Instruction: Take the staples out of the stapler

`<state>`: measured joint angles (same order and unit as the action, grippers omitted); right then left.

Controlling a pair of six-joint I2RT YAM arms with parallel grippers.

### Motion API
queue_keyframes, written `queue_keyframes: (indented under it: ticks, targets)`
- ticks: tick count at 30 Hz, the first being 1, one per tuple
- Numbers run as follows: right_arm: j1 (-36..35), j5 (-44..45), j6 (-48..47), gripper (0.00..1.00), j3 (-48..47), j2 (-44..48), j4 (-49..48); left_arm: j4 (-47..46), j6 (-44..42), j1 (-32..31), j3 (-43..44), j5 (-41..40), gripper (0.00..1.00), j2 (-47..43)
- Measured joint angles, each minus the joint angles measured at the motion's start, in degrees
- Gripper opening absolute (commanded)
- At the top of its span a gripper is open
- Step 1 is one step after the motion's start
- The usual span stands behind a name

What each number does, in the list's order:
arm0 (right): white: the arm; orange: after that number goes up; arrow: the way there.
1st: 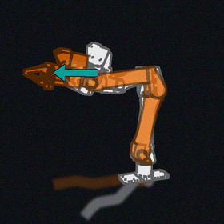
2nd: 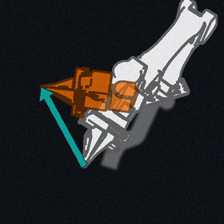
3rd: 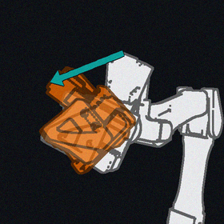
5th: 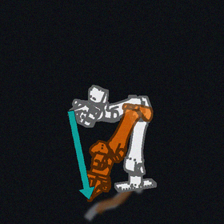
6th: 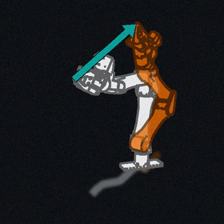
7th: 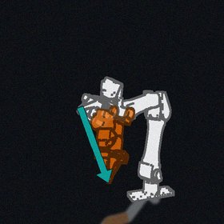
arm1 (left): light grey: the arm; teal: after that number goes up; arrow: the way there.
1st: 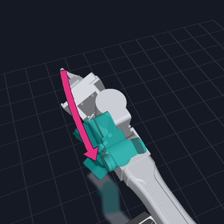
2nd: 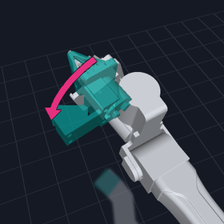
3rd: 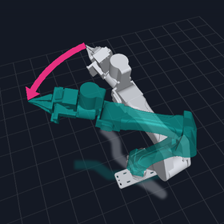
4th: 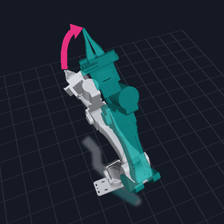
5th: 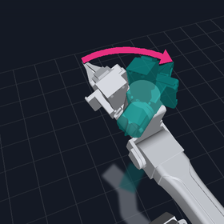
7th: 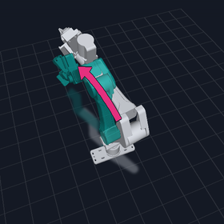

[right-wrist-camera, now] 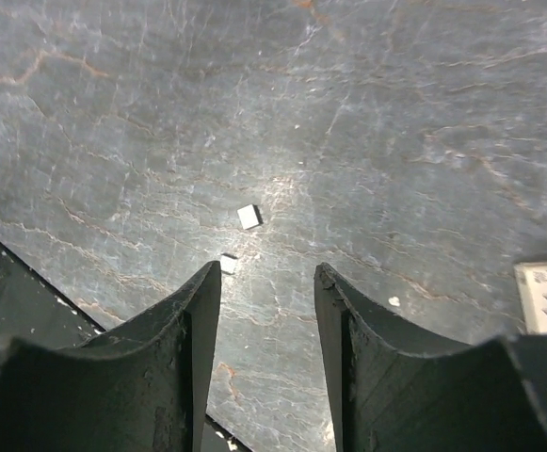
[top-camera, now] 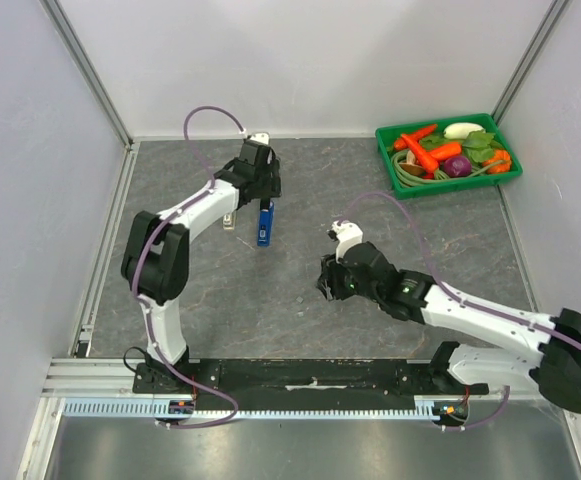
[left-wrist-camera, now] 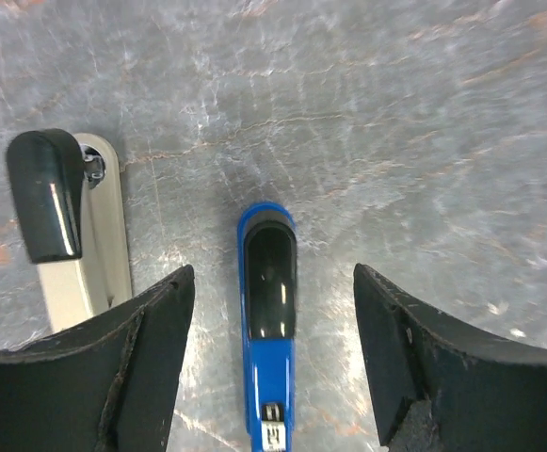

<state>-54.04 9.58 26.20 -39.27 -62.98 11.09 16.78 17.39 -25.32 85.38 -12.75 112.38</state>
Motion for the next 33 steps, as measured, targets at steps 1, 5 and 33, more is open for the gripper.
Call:
queue_keyframes:
  ticks: [1, 5, 33]
  targets:
    - [0.0, -1.1, -0.4, 0.52, -0.5, -2.0, -0.3, 0.0, 0.1, 0.0, -0.5, 0.2, 0.74, -1.9]
    - [-0.1, -4.9, -1.9, 0.53, -2.0, -9.8, -1.4, -0.5, 0.7, -0.9, -5.3, 2.9, 0.74, -12.4]
    - [-8.2, -1.3, -10.5, 0.57, -10.4, -28.9, -0.3, 12.0, 4.5, -4.8, -31.8, 15.0, 0.73, -57.2]
